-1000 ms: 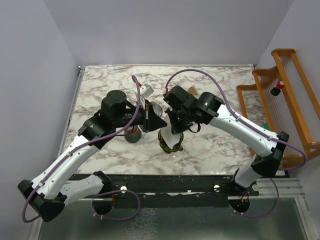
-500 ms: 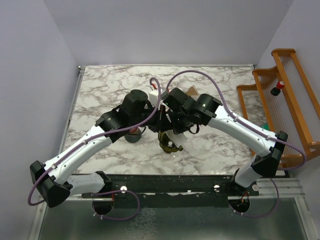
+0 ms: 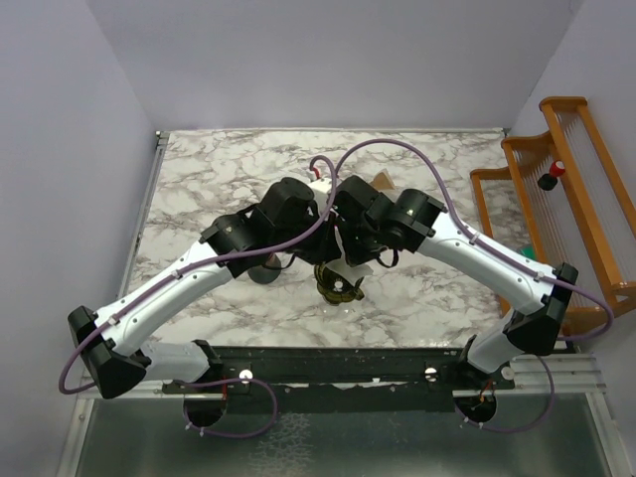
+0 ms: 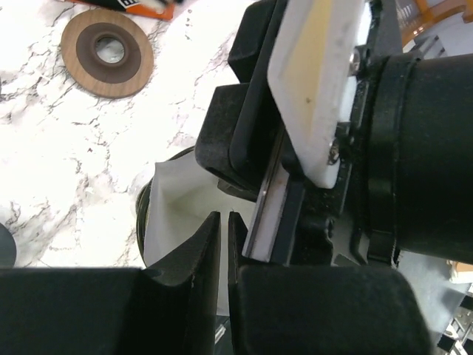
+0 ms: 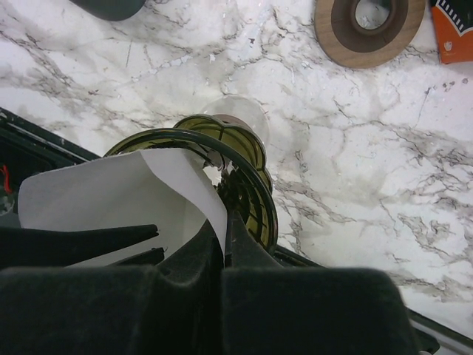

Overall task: Place the coffee filter in the dripper
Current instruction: Place the coffee filter in the coffee dripper.

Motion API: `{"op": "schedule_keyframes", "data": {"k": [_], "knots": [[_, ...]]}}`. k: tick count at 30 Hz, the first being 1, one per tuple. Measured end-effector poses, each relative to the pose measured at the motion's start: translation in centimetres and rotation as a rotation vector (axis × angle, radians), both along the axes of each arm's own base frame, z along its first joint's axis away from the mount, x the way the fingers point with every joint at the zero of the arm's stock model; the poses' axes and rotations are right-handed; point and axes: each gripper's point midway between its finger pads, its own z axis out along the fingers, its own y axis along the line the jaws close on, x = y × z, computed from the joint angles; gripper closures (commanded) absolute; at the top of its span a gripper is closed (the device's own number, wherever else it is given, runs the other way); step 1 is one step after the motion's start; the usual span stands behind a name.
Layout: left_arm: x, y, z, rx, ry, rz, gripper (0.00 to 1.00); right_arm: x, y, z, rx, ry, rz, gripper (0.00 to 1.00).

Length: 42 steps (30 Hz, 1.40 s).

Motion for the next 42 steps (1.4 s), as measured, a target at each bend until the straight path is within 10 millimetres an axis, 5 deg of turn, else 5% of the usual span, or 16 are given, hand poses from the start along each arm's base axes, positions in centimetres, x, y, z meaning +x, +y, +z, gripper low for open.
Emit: {"op": "schedule_keyframes", "data": {"k": [17,36,42], "knots": [[-0.2,-0.6,0.2,0.126,0.019,-0.024,0.90,0.6,-1.0,1.3,0.026,-0.037,-0.038,0.70],[-0.6,-1.5,-0.1,0.138,-0.005,-0.063,0.90,-0.5,-2.9,2.8,0.044,-0.035,-0.069,0.58],[-0.3,-1.7,-2.3,0.199,0.034,-0.061,0.91,-0.4,-4.3,5.2,0.063,-0.122,-0.060,0.58]]}}
